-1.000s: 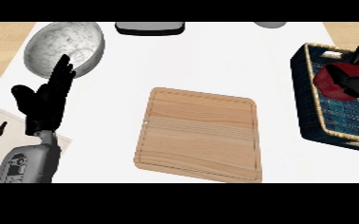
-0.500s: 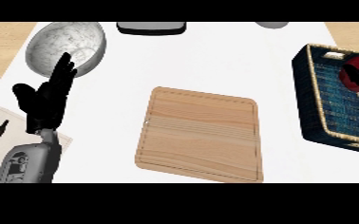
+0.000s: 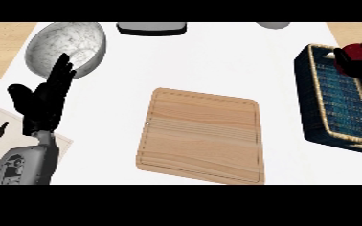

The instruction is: Pick the pear from the cutting board and place it in the basket

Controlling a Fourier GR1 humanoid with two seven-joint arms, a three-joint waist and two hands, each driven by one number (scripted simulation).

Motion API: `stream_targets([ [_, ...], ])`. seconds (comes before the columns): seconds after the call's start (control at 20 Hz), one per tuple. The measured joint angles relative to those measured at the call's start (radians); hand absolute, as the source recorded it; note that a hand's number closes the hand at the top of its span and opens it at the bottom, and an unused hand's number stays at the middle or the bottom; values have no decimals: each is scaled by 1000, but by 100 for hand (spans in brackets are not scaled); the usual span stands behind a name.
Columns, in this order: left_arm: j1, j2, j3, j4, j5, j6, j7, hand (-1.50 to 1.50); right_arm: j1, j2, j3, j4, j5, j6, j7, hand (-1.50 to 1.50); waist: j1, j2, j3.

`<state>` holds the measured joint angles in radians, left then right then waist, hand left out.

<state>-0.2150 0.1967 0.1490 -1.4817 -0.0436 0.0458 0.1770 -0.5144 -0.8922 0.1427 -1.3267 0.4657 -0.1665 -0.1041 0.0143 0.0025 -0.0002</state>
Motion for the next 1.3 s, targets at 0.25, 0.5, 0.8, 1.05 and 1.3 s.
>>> stream_targets([
  [0.25,12,11,12,-20,13,-14,14,0,-64,22,3,80,79,80,20,150,-1,-1,0],
  [0.5,26,-9,-4,-33,-5,4,6,0,-97,36,31,170,142,167,11,150,-1,0,0],
  [0.8,2,-2,10,-8,-2,3,3,0,-110,97,-2,299,221,144,-81,150,-5,0,0],
  [1.05,19,-10,6,-13,-4,-1,-9,0,-145,126,-46,387,278,134,-137,150,-6,-1,0],
  [1.3,21,1,17,-8,1,-12,-14,0,-154,159,-66,468,355,82,-167,150,-5,-1,0],
])
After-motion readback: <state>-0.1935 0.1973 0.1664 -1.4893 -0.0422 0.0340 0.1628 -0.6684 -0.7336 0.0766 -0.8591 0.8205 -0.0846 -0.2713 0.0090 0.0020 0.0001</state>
